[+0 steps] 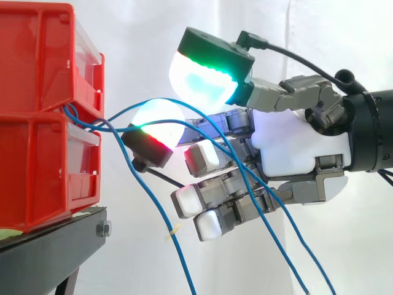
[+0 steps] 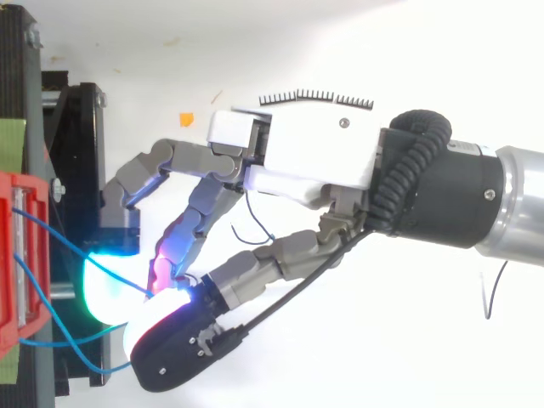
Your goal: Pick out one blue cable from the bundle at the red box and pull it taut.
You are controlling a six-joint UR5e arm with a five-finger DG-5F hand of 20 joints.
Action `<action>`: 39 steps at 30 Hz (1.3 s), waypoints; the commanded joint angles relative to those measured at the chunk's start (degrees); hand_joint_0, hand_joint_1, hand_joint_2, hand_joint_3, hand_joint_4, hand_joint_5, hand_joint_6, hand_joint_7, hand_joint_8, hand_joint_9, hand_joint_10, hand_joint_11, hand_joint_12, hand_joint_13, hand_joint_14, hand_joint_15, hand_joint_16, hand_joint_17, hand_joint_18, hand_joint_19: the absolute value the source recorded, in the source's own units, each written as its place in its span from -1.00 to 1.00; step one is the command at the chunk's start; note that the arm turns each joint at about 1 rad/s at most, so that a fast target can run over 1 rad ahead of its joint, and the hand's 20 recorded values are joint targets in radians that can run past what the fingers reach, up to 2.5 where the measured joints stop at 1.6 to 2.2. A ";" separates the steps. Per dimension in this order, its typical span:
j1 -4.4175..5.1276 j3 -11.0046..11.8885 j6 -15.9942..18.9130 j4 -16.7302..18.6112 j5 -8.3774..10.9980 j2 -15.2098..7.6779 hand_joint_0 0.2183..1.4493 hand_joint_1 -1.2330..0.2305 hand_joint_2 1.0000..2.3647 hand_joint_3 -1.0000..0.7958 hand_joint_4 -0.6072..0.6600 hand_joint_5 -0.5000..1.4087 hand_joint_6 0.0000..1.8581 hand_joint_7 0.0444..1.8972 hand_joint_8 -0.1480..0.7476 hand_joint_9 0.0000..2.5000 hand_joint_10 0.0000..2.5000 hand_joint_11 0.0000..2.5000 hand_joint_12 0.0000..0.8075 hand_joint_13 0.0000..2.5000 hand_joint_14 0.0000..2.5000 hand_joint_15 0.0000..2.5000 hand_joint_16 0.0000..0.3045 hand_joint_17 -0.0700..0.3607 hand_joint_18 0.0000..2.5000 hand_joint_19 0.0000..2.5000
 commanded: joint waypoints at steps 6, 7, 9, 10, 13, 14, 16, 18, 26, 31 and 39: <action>0.00 0.02 0.00 0.00 0.00 0.00 -0.61 -0.19 -1.00 -0.44 0.05 -0.64 -0.04 -0.20 -0.06 0.00 -0.98 -0.42 -0.06 -0.22 -0.98 -0.55 -0.61 -0.05 -0.36 -0.50; 0.00 0.02 0.00 0.00 0.00 0.00 -0.61 -0.13 -1.00 -0.44 0.04 -0.63 -0.05 -0.19 -0.06 0.01 -0.98 -0.43 -0.07 -0.21 -0.98 -0.55 -0.61 -0.05 -0.36 -0.49; 0.00 0.02 0.00 0.00 0.00 0.00 -0.58 -0.02 -1.00 -0.44 0.04 -0.63 -0.06 -0.16 -0.06 0.03 -0.98 -0.43 -0.08 -0.21 -0.98 -0.54 -0.61 -0.06 -0.36 -0.49; 0.00 0.02 0.00 0.00 0.00 0.00 -0.56 0.01 -1.00 -0.44 0.03 -0.62 -0.06 -0.15 -0.08 0.03 -0.98 -0.43 -0.09 -0.21 -0.98 -0.54 -0.62 -0.07 -0.37 -0.48; 0.00 0.02 0.00 0.00 -0.09 0.00 -0.50 0.02 -1.00 -0.44 0.00 -0.62 -0.07 -0.12 -0.09 0.02 -0.98 -0.43 -0.11 -0.22 -0.98 -0.54 -0.64 -0.10 -0.39 -0.46; 0.00 0.02 0.00 0.00 -0.09 0.00 -0.47 0.02 -1.00 -0.44 -0.01 -0.62 -0.07 -0.10 -0.11 0.02 -0.98 -0.42 -0.12 -0.23 -0.98 -0.53 -0.65 -0.11 -0.39 -0.46; 0.00 0.02 0.00 0.00 -0.18 0.00 -0.40 -0.02 -1.00 -0.44 -0.03 -0.62 -0.07 -0.06 -0.12 0.03 -0.98 -0.41 -0.14 -0.23 -0.98 -0.53 -0.66 -0.13 -0.41 -0.45; 0.00 0.02 0.00 0.00 -0.09 0.00 -0.38 -0.06 -0.99 -0.38 -0.05 -0.62 -0.06 -0.06 -0.11 0.03 -0.98 -0.40 -0.14 -0.23 -0.98 -0.53 -0.66 -0.13 -0.41 -0.45; 0.00 0.02 0.00 -0.17 -0.09 0.00 -0.43 -0.12 -0.97 -0.11 -0.06 -0.62 -0.02 -0.03 -0.07 0.03 -0.98 -0.39 -0.12 -0.23 -0.98 -0.52 -0.65 -0.12 -0.41 -0.45; 0.00 0.02 0.00 -0.26 -0.09 0.00 -0.42 -0.19 -0.97 -0.04 -0.02 -0.61 -0.02 -0.03 -0.02 0.04 -0.98 -0.41 -0.06 -0.22 -0.98 -0.54 -0.62 -0.06 -0.37 -0.48; 0.00 0.02 -0.09 -0.09 0.00 0.00 -0.41 -0.25 -0.97 -0.02 -0.02 -0.62 0.00 -0.05 -0.03 0.01 -0.98 -0.41 -0.07 -0.23 -0.98 -0.53 -0.62 -0.08 -0.39 -0.47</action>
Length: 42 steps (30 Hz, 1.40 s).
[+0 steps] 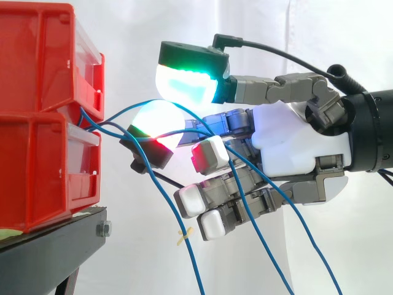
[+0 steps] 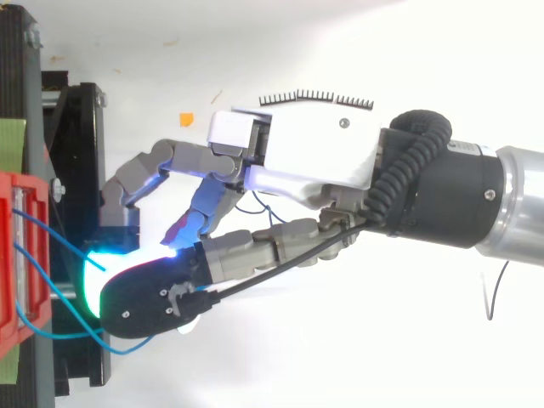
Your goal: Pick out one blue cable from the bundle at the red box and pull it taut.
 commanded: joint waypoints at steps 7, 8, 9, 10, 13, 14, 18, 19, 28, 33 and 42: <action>0.00 -0.01 0.10 -0.13 0.01 0.00 -0.37 -0.32 -0.97 0.02 -0.07 -0.63 0.00 0.01 -0.05 -0.02 -0.98 -0.40 -0.10 -0.24 -0.98 -0.53 -0.64 -0.10 -0.41 -0.47; 0.00 -0.01 0.10 -0.13 0.01 0.00 -0.37 -0.32 -0.97 0.02 -0.09 -0.63 0.01 0.00 -0.05 -0.02 -0.98 -0.40 -0.10 -0.24 -0.98 -0.53 -0.64 -0.10 -0.41 -0.47; 0.00 -0.01 0.19 -0.13 0.01 0.00 -0.36 -0.32 -0.97 0.02 -0.11 -0.63 0.01 0.00 -0.07 -0.02 -0.98 -0.41 -0.10 -0.24 -0.98 -0.53 -0.64 -0.10 -0.41 -0.48; 0.00 -0.01 0.28 -0.13 0.01 0.00 -0.36 -0.31 -0.97 0.01 -0.12 -0.63 0.01 -0.01 -0.06 -0.02 -0.98 -0.40 -0.10 -0.24 -0.98 -0.54 -0.64 -0.11 -0.41 -0.48; 0.00 0.08 0.63 -0.39 -0.08 0.08 -0.34 -0.31 -0.97 0.00 -0.17 -0.64 0.03 -0.02 -0.08 -0.04 -0.98 -0.39 -0.12 -0.26 -0.98 -0.53 -0.65 -0.12 -0.43 -0.48; 0.00 -0.01 0.72 -0.66 -0.08 0.17 -0.32 -0.32 -0.97 -0.01 -0.19 -0.64 0.03 -0.01 -0.09 -0.05 -0.98 -0.39 -0.14 -0.27 -0.98 -0.53 -0.66 -0.13 -0.44 -0.48; -0.09 0.08 0.98 -6.72 0.01 1.31 -0.21 -0.35 -0.97 -0.11 -0.35 -0.66 0.05 -0.01 -0.14 -0.10 -0.98 -0.39 -0.16 -0.33 -0.98 -0.55 -0.67 -0.15 -0.49 -0.50; -0.17 -0.01 1.16 -8.83 0.01 1.84 -0.20 -0.34 -0.98 -0.15 -0.35 -0.66 0.05 -0.02 -0.15 -0.11 -0.98 -0.40 -0.16 -0.35 -0.98 -0.57 -0.67 -0.15 -0.50 -0.51; 0.00 -0.10 2.48 -12.70 0.45 2.98 -0.21 -0.37 -0.98 -0.22 -0.38 -0.66 0.03 -0.07 -0.23 -0.54 -0.99 -0.80 -0.22 -0.54 -0.99 -0.75 -0.68 -0.16 -0.61 -0.60; 0.00 -0.10 2.48 -12.70 0.63 2.98 -0.21 -0.37 -0.98 -0.22 -0.41 -0.65 0.02 -0.02 -0.26 -0.59 -1.00 -0.88 -0.22 -0.57 -0.99 -0.76 -0.68 -0.16 -0.63 -0.60; 0.00 -0.19 3.80 -12.70 1.06 2.98 -0.22 -0.38 -0.98 -0.19 -0.47 -0.65 0.02 0.03 -0.29 -0.60 -1.00 -0.90 -0.23 -0.58 -0.99 -0.76 -0.68 -0.17 -0.65 -0.61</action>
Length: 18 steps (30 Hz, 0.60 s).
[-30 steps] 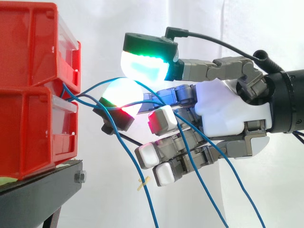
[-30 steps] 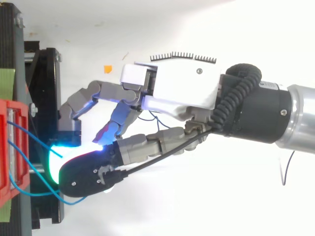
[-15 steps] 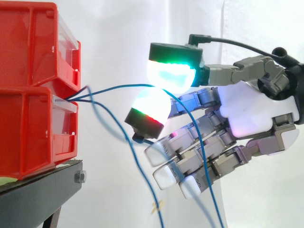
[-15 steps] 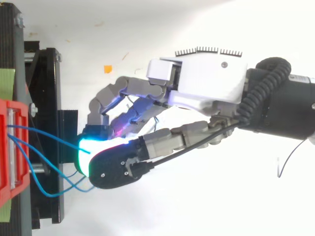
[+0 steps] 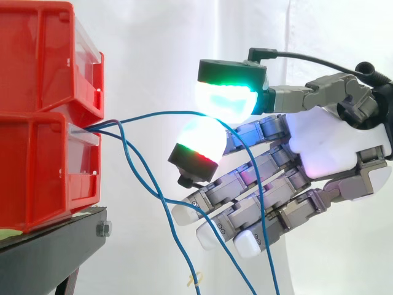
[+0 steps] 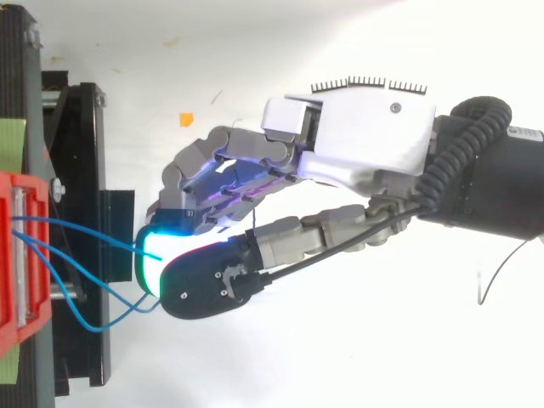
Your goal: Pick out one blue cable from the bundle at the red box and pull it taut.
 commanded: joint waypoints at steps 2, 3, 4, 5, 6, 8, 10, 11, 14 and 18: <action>0.00 -0.04 1.80 0.00 0.21 0.03 -0.21 -0.38 -0.98 -0.19 -0.48 -0.65 0.02 0.03 -0.29 -0.60 -1.00 -0.90 -0.23 -0.58 -0.99 -0.76 -0.68 -0.17 -0.65 -0.61; -0.09 -0.04 2.94 0.00 0.21 -0.06 -0.22 -0.38 -0.98 -0.19 -0.50 -0.65 0.01 0.02 -0.29 -0.59 -1.00 -0.90 -0.23 -0.58 -0.99 -0.77 -0.68 -0.17 -0.65 -0.61; -0.09 -0.04 3.20 0.00 0.21 -0.06 -0.22 -0.38 -0.98 -0.19 -0.51 -0.65 0.01 0.02 -0.29 -0.59 -1.00 -0.90 -0.23 -0.58 -0.99 -0.76 -0.68 -0.17 -0.65 -0.60; -0.09 -0.04 3.47 0.00 0.21 0.03 -0.22 -0.38 -0.98 -0.19 -0.50 -0.65 0.01 0.03 -0.29 -0.58 -0.99 -0.90 -0.23 -0.58 -0.99 -0.76 -0.68 -0.17 -0.65 -0.60; -0.09 -0.13 4.17 0.00 0.21 0.03 -0.22 -0.39 -0.98 -0.19 -0.53 -0.65 0.01 0.02 -0.29 -0.57 -1.00 -0.89 -0.23 -0.57 -0.99 -0.76 -0.68 -0.17 -0.65 -0.60; -0.09 -0.66 5.31 0.00 0.12 -0.06 -0.24 -0.39 -0.98 -0.15 -0.54 -0.65 0.01 0.05 -0.29 -0.56 -1.00 -0.89 -0.23 -0.56 -0.99 -0.76 -0.69 -0.17 -0.65 -0.59; -0.09 -1.01 6.37 0.17 0.03 -0.06 -0.26 -0.39 -0.97 -0.08 -0.55 -0.64 0.01 0.08 -0.30 -0.52 -1.00 -0.87 -0.23 -0.55 -0.99 -0.75 -0.69 -0.17 -0.63 -0.58; -0.09 -1.10 6.72 0.26 0.03 -0.06 -0.28 -0.39 -0.97 -0.03 -0.57 -0.64 0.01 0.09 -0.31 -0.50 -0.99 -0.85 -0.23 -0.52 -0.99 -0.74 -0.69 -0.18 -0.62 -0.57; -0.09 -1.98 8.13 0.88 0.03 -0.06 -0.29 -0.39 -0.97 0.04 -0.58 -0.63 0.02 0.10 -0.30 -0.46 -0.99 -0.84 -0.22 -0.50 -0.99 -0.73 -0.68 -0.17 -0.60 -0.57; 0.00 -3.91 9.27 6.33 0.03 -0.06 -0.29 -0.40 -0.97 0.05 -0.57 -0.63 0.02 0.09 -0.28 -0.42 -0.99 -0.82 -0.20 -0.48 -0.99 -0.72 -0.67 -0.15 -0.57 -0.56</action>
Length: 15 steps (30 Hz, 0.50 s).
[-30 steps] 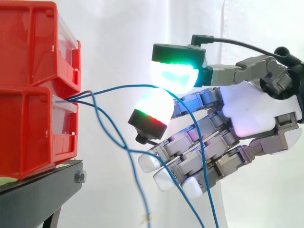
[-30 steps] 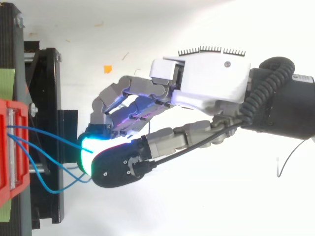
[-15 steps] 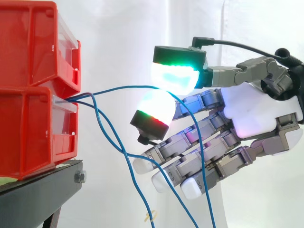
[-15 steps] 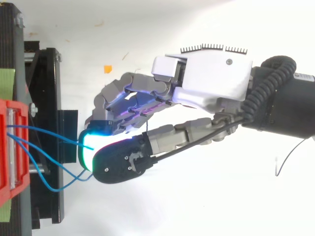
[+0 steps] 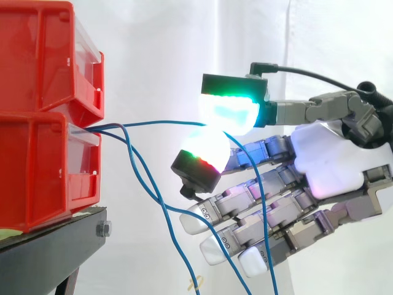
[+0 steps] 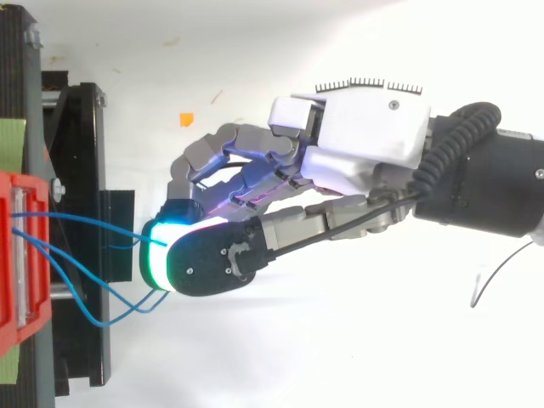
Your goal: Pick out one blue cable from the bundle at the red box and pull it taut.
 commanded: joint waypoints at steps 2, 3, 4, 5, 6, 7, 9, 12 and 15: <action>0.03 -0.98 0.44 5.12 0.05 0.00 -0.29 -0.40 -0.98 0.05 -0.57 -0.62 0.02 0.09 -0.27 -0.42 -0.99 -0.82 -0.20 -0.47 -0.99 -0.72 -0.67 -0.15 -0.57 -0.56; 0.03 -0.98 0.35 5.47 0.05 0.00 -0.29 -0.40 -0.97 0.05 -0.57 -0.62 0.02 0.09 -0.28 -0.41 -0.99 -0.81 -0.19 -0.47 -0.99 -0.71 -0.67 -0.15 -0.57 -0.56; 0.03 -0.98 0.27 5.73 0.05 0.00 -0.28 -0.40 -0.97 0.05 -0.57 -0.62 0.02 0.09 -0.27 -0.41 -0.99 -0.81 -0.19 -0.47 -0.99 -0.71 -0.67 -0.14 -0.57 -0.56; 0.03 -0.98 0.09 5.91 -0.04 0.00 -0.28 -0.40 -0.98 0.05 -0.57 -0.62 0.02 0.09 -0.27 -0.41 -0.99 -0.81 -0.19 -0.46 -0.99 -0.71 -0.67 -0.14 -0.57 -0.56; 0.03 -0.98 -0.09 5.99 0.05 0.00 -0.28 -0.40 -0.97 0.05 -0.56 -0.62 0.02 0.09 -0.26 -0.40 -0.99 -0.80 -0.19 -0.46 -0.99 -0.71 -0.67 -0.14 -0.57 -0.56; 0.03 -0.98 -0.09 5.99 0.05 0.00 -0.28 -0.40 -0.98 0.05 -0.56 -0.62 0.02 0.09 -0.26 -0.40 -0.99 -0.80 -0.19 -0.46 -0.99 -0.70 -0.67 -0.14 -0.57 -0.56; 0.03 -0.98 -0.26 5.91 0.05 0.00 -0.28 -0.40 -0.98 0.05 -0.56 -0.62 0.02 0.09 -0.25 -0.38 -0.99 -0.78 -0.19 -0.46 -0.99 -0.70 -0.67 -0.14 -0.57 -0.56; -0.06 -1.07 -0.35 5.91 0.05 0.00 -0.28 -0.39 -0.97 0.04 -0.52 -0.63 0.02 0.09 -0.25 -0.18 -0.98 -0.48 -0.16 -0.33 -0.98 -0.57 -0.67 -0.15 -0.50 -0.51; 0.03 -2.47 -0.26 6.08 -0.04 0.00 -0.27 -0.38 -0.97 0.04 -0.52 -0.63 0.02 0.07 -0.25 -0.06 -0.98 -0.28 -0.14 -0.25 -0.98 -0.46 -0.67 -0.15 -0.46 -0.49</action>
